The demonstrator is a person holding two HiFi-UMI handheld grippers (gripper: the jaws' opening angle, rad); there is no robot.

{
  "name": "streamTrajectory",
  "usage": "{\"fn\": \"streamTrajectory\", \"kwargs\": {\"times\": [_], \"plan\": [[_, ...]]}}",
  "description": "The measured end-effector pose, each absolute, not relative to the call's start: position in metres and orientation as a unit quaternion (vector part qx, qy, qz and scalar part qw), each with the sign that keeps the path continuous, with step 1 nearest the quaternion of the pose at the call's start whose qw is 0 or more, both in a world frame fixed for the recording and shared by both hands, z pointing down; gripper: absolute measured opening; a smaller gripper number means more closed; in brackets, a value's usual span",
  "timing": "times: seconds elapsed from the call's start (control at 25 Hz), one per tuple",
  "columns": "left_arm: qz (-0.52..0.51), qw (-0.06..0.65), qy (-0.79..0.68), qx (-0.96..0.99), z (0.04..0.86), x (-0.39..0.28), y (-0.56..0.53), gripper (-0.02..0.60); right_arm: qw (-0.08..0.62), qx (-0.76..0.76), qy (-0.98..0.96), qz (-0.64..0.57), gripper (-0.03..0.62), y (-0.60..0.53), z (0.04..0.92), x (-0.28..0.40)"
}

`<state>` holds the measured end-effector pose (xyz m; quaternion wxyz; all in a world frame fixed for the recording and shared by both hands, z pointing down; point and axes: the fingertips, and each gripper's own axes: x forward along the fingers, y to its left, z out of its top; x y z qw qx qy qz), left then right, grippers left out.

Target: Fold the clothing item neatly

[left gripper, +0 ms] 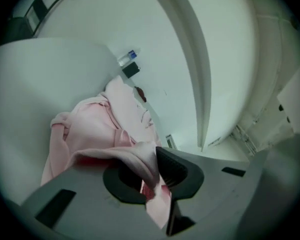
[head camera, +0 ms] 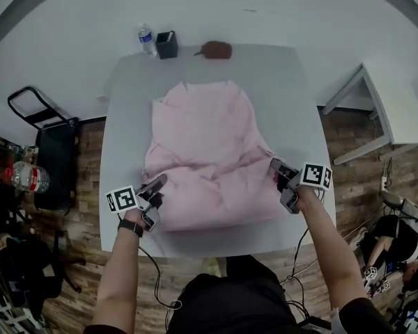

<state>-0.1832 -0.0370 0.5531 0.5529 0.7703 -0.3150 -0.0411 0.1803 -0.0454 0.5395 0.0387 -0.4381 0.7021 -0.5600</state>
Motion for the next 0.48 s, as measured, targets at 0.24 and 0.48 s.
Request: {"fn": "streamTrajectory", "kwargs": {"times": [0.24, 0.48], "plan": [[0.017, 0.515, -0.35, 0.782, 0.569, -0.171, -0.067, 0.181, 0.028, -0.428, 0.667, -0.609, 0.172, -0.052, 0.567, 0.183], [0.009, 0.465, -0.392, 0.793, 0.549, -0.169, -0.079, 0.184, 0.104, -0.465, 0.652, -0.59, 0.176, -0.057, 0.539, 0.184]]}}
